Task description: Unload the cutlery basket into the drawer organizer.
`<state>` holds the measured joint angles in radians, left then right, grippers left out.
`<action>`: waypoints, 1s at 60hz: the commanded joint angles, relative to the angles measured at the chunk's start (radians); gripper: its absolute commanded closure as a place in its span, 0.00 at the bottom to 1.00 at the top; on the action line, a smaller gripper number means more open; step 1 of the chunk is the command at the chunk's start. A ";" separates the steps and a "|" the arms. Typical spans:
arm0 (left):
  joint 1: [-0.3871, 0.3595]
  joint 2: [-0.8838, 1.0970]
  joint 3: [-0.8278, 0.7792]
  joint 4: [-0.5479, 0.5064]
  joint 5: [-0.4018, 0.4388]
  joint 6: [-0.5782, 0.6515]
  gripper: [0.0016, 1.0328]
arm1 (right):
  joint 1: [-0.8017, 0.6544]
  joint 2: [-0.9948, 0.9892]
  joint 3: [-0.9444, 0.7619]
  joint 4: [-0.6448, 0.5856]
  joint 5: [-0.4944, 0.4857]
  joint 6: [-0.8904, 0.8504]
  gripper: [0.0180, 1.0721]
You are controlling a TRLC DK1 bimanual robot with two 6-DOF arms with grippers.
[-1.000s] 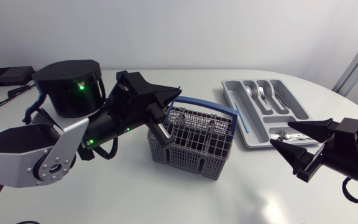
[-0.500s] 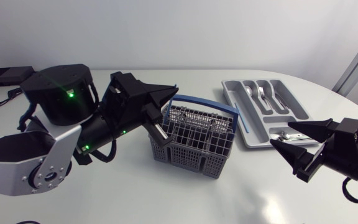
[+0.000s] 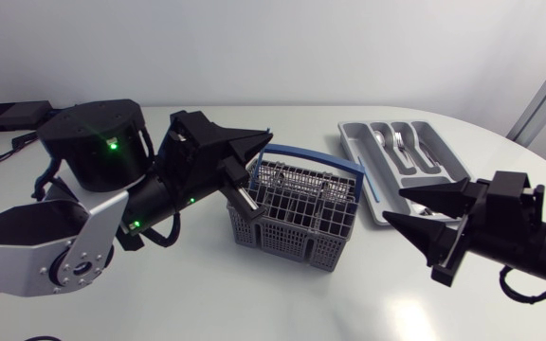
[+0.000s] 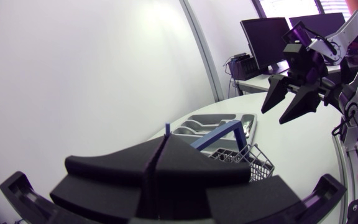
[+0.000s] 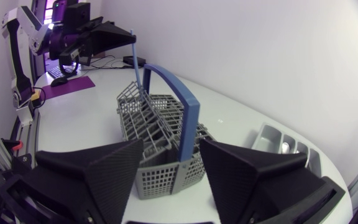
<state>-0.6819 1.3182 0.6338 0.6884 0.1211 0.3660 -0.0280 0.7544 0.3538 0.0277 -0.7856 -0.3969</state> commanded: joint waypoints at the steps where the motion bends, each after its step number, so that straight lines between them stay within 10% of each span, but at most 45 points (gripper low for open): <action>1: -0.007 0.004 0.001 0.030 -0.008 -0.022 0.86 | 0.117 0.029 0.028 0.041 0.060 0.061 0.71; 8: -0.008 0.001 0.001 0.030 -0.011 -0.024 0.86 | 0.258 0.137 0.039 0.153 0.152 0.093 0.89; 60: -0.047 -0.091 -0.022 0.026 -0.037 -0.013 0.86 | 0.543 0.638 0.223 0.396 0.249 0.121 0.92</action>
<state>-0.7170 1.2537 0.6334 0.6876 0.0952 0.3656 0.5034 1.3693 0.5510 0.4023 -0.5343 -0.2947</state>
